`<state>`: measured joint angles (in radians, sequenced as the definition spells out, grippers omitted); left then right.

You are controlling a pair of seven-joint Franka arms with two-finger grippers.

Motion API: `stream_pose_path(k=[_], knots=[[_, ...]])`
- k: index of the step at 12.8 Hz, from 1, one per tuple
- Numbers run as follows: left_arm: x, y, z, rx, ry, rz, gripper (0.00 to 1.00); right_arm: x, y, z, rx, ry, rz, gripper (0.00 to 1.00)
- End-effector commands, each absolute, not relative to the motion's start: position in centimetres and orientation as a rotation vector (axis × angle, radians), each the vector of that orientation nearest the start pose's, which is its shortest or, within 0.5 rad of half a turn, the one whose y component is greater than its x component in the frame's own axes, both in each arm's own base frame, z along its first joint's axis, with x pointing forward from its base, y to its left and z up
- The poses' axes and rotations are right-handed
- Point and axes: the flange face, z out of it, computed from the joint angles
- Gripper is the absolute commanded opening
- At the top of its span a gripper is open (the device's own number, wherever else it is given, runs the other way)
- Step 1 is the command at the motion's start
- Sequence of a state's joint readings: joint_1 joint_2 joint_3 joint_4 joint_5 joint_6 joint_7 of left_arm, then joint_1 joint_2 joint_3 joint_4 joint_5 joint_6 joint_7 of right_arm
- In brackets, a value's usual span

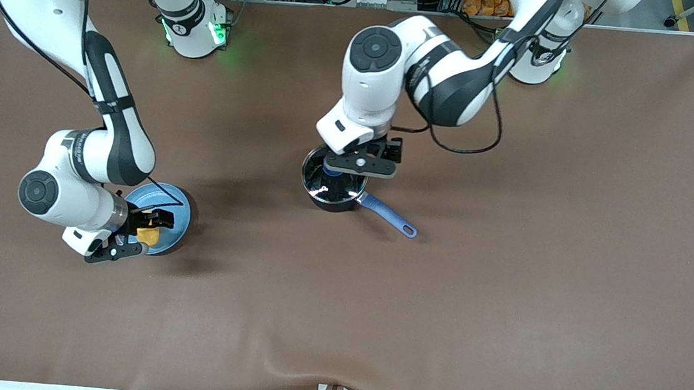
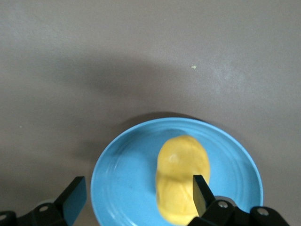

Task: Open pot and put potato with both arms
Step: 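Reach the left gripper to the lid knob while the right gripper reaches the potato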

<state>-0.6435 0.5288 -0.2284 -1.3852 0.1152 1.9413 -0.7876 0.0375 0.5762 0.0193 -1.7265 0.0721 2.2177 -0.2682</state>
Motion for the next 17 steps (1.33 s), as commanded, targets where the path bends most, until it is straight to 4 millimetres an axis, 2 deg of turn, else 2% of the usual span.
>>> stream_pose_path(k=[1, 5, 8, 11, 12, 15, 16, 17], knots=[[48.4, -54.1, 40.9, -3.170, 0.148, -0.075, 1.00, 66.2, 3.2, 24.1, -3.053, -0.489, 0.089, 1.00], [46.5, -56.2, 38.4, -3.138, 0.203, -0.072, 1.00, 65.6, 1.5, 21.6, -3.063, -0.469, 0.135, 1.00], [46.7, -56.4, 36.4, -3.116, 0.208, -0.082, 1.00, 64.4, 0.7, 19.5, -3.073, -0.449, 0.088, 1.00], [45.7, -57.5, 33.8, -3.118, 0.165, -0.065, 1.00, 64.2, 0.2, 19.3, -3.074, -0.437, 0.091, 1.00], [45.3, -58.0, 33.2, -3.125, 0.133, -0.065, 1.00, 64.3, 0.1, 19.3, -3.074, -0.435, 0.088, 0.92], [45.0, -58.3, 32.2, -3.130, 0.019, -0.058, 1.00, 64.4, 0.0, 19.6, -3.069, -0.467, 0.087, 0.33], [44.9, -58.3, 31.5, -3.122, -0.012, -0.044, 1.00, 64.4, -0.1, 19.7, -3.063, -0.498, 0.086, 0.20], [44.7, -58.3, 30.7, -3.113, -0.050, -0.036, 1.00, 64.6, -0.6, 20.1, -3.065, -0.494, 0.075, 0.14]])
